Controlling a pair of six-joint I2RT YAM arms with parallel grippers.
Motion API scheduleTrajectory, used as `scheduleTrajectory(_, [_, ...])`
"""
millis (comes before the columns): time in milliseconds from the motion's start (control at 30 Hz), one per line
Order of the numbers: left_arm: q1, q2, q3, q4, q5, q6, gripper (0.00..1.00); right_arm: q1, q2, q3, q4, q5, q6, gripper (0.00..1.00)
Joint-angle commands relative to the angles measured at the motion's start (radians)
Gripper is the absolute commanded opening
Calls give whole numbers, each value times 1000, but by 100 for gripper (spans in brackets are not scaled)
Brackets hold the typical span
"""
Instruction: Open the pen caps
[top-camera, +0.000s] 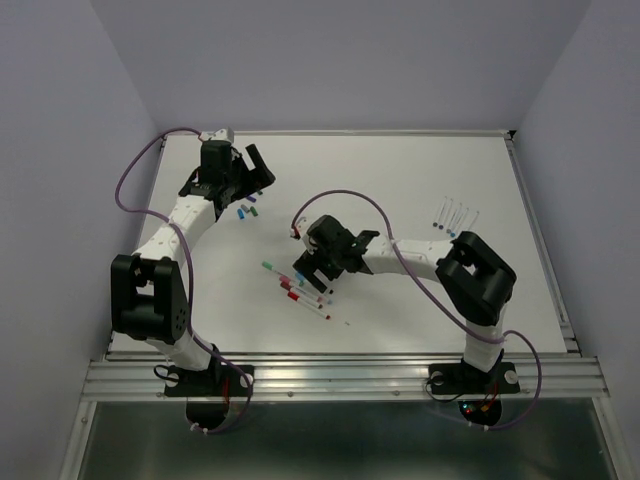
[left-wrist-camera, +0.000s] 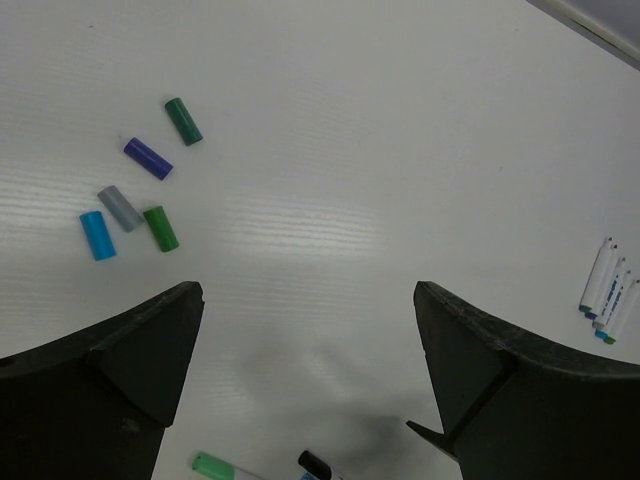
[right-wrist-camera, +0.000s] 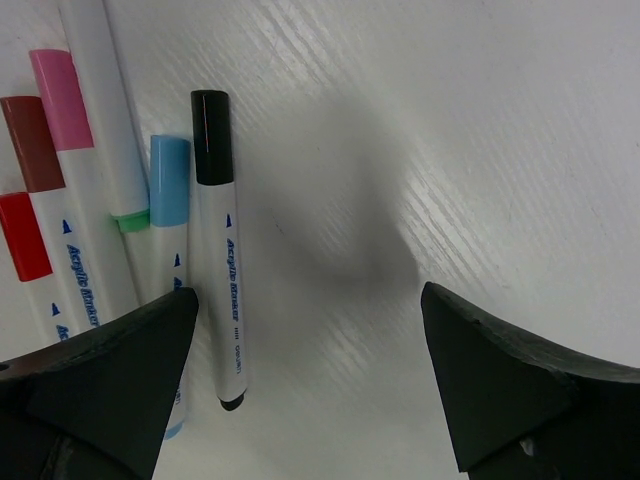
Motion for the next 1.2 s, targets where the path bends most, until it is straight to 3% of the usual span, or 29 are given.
scheduleTrajectory(0, [-3,-49,-10,23,-3,3,99,10,36,40,-7,-5,-7,98])
scheduleTrajectory(167, [-3,-54,-13,21,-5,5,99,10,56,44,-7,-22,-7,88])
scheduleTrajectory(200, [-3,-56,-13,20,-6,6,99,10,60,47,-7,-22,-7,76])
scheduleTrajectory(267, [-3,-57,-13,20,-6,6,99,10,67,52,-6,-17,1,61])
scheduleTrajectory(300, [-3,-59,-13,20,-6,5,99,10,70,55,-6,-19,2,47])
scheduleTrajectory(567, [-3,-65,-17,18,1,5,99,10,60,55,25,52,65,1])
scheduleTrajectory(667, [-3,-66,-22,24,35,5,99,10,31,52,68,133,108,1])
scheduleTrajectory(767, [-5,-75,-39,58,101,3,99,-27,-18,49,117,120,151,1])
scheduleTrajectory(1033, [-46,-69,-97,211,346,-23,98,-157,-170,-23,306,-24,234,1])
scheduleTrajectory(1167, [-80,-43,-82,250,385,-43,98,-177,-200,-14,327,-101,240,1])
